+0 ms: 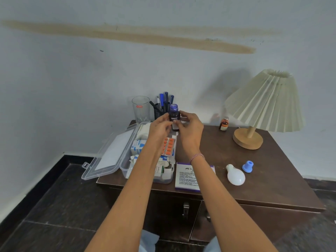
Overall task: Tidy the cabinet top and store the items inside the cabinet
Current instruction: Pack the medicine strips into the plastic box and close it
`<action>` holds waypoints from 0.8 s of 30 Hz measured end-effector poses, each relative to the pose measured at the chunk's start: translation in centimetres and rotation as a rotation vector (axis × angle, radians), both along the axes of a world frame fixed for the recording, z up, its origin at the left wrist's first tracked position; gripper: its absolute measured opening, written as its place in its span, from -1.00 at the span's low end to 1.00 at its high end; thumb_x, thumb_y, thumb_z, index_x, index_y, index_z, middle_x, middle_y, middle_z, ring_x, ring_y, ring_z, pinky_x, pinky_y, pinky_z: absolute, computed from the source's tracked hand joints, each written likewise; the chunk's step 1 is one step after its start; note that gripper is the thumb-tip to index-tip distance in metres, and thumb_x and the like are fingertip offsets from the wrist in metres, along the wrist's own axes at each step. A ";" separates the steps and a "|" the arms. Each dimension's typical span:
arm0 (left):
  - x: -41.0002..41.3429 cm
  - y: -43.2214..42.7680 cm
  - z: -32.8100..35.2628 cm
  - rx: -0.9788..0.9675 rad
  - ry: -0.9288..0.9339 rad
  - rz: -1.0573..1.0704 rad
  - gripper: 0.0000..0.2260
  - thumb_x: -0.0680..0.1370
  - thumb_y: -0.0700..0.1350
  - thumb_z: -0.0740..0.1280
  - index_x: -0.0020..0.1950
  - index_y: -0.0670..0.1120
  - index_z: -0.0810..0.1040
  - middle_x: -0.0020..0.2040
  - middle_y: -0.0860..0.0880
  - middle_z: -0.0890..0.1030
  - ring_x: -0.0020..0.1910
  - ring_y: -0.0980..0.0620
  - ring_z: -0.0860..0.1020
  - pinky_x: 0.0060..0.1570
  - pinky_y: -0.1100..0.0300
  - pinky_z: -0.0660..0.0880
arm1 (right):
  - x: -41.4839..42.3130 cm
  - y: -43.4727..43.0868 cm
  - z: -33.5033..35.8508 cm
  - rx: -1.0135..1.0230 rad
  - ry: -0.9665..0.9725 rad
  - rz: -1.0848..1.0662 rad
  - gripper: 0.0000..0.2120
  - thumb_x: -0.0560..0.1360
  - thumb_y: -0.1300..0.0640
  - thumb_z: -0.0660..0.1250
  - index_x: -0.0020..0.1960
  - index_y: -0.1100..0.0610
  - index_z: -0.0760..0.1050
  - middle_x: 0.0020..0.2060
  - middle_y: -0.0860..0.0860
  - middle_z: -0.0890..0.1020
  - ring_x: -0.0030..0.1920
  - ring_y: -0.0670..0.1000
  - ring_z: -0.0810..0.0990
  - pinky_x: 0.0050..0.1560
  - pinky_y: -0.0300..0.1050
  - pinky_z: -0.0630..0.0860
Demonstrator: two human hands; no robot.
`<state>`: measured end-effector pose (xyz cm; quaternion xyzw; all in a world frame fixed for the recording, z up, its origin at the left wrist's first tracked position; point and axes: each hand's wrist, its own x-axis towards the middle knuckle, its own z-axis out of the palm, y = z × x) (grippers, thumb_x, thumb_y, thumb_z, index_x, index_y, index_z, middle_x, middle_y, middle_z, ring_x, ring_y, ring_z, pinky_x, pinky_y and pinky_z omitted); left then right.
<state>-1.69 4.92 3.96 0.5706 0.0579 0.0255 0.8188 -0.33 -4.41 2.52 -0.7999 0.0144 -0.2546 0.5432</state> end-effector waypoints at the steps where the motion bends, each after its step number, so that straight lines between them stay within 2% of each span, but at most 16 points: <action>1: 0.1 0.3 0.0 -0.007 0.011 0.016 -0.65 0.52 -0.45 0.13 0.21 -0.20 0.53 -0.17 0.04 0.65 -0.22 0.19 0.61 -0.16 0.38 0.54 | 0.3 0.4 -0.1 -0.008 -0.013 -0.007 -0.64 0.44 0.29 0.41 0.22 0.18 0.55 0.13 0.06 0.58 0.04 -0.05 0.61 0.04 -0.46 0.48; 3: 0.3 0.9 -0.1 0.013 0.021 0.030 -0.63 0.54 -0.43 0.12 0.31 -0.24 0.47 0.00 -0.03 0.64 -0.09 0.14 0.57 -0.04 0.33 0.52 | 0.6 1.1 -0.4 -0.030 -0.015 -0.001 -0.63 0.45 0.29 0.39 0.25 0.18 0.53 0.14 0.05 0.56 0.02 -0.08 0.59 -0.03 -0.55 0.39; 5: 0.4 1.5 -0.3 0.024 0.039 0.040 -0.61 0.56 -0.43 0.10 0.36 -0.25 0.42 0.22 -0.13 0.57 0.08 0.07 0.53 0.09 0.27 0.46 | 0.9 1.6 -0.8 -0.069 0.007 0.027 -0.62 0.47 0.31 0.36 0.28 0.18 0.50 0.14 0.07 0.58 0.05 -0.05 0.59 0.05 -0.43 0.41; 7: 0.5 1.8 -0.6 -0.009 0.065 0.021 -0.60 0.56 -0.43 0.06 0.38 -0.27 0.39 0.28 -0.18 0.52 0.15 0.02 0.51 0.14 0.26 0.43 | 1.0 1.7 -1.2 -0.092 0.042 0.057 -0.61 0.49 0.33 0.32 0.31 0.19 0.47 0.13 0.10 0.61 0.10 0.01 0.60 0.16 -0.26 0.47; 8: 0.4 1.9 -0.8 -0.051 0.081 -0.002 -0.60 0.57 -0.43 0.05 0.38 -0.28 0.38 0.23 -0.19 0.55 0.13 0.00 0.53 0.11 0.27 0.45 | 1.1 1.8 -1.4 -0.098 0.057 0.069 -0.61 0.51 0.34 0.30 0.32 0.19 0.46 0.13 0.11 0.62 0.12 0.02 0.60 0.20 -0.20 0.49; 11: 0.4 1.9 -1.1 -0.188 0.127 -0.029 -0.65 0.57 -0.39 0.04 0.32 -0.29 0.40 -0.11 -0.09 0.65 -0.09 0.04 0.56 -0.12 0.34 0.54 | 1.3 1.6 -1.7 -0.166 0.072 0.084 -0.62 0.52 0.37 0.23 0.32 0.21 0.46 0.15 0.13 0.63 0.15 0.04 0.59 0.25 -0.10 0.49; 13: 0.7 1.9 -1.2 -0.255 0.152 -0.019 -0.71 0.58 -0.37 0.05 0.23 -0.27 0.44 -0.09 -0.12 0.59 -0.08 0.01 0.54 -0.05 0.26 0.50 | 1.4 1.6 -1.8 -0.236 0.078 0.099 -0.64 0.53 0.38 0.21 0.30 0.22 0.48 0.15 0.13 0.63 0.16 0.05 0.59 0.24 -0.15 0.47; 16: 1.0 1.8 -1.5 -0.299 0.203 -0.016 -0.82 0.58 -0.35 0.10 -0.09 -0.25 0.48 -0.15 -0.14 0.54 -0.16 0.01 0.53 -0.06 0.23 0.49 | 1.6 1.6 -2.1 -0.378 0.135 0.137 -0.62 0.55 0.36 0.17 0.34 0.22 0.45 0.20 0.15 0.60 0.20 0.07 0.57 0.23 -0.21 0.42; 20: 1.3 1.7 -1.5 -0.324 0.248 0.013 -0.83 0.58 -0.32 0.12 -0.13 -0.23 0.47 -0.19 -0.15 0.53 -0.21 0.01 0.54 -0.27 0.30 0.56 | 1.7 1.7 -2.4 -0.531 0.168 0.177 -0.58 0.54 0.36 0.18 0.39 0.22 0.40 0.22 0.17 0.58 0.20 0.10 0.56 0.22 -0.21 0.41; 22: 1.4 1.7 -1.4 -0.365 0.266 0.043 -0.83 0.59 -0.30 0.13 -0.16 -0.22 0.46 -0.31 -0.13 0.52 -0.34 0.05 0.54 -0.38 0.33 0.56 | 1.7 2.0 -2.6 -0.588 0.161 0.195 -0.59 0.53 0.35 0.20 0.37 0.19 0.42 0.21 0.15 0.59 0.20 0.11 0.56 0.21 -0.12 0.44; 24: 1.7 1.9 -1.4 -0.399 0.273 0.051 -0.83 0.59 -0.28 0.13 -0.17 -0.23 0.43 -0.45 -0.10 0.51 -0.47 0.09 0.52 -0.35 0.31 0.56 | 1.8 2.3 -2.8 -0.644 0.163 0.199 -0.61 0.53 0.34 0.19 0.31 0.11 0.48 0.18 0.11 0.60 0.21 0.11 0.53 0.19 0.00 0.44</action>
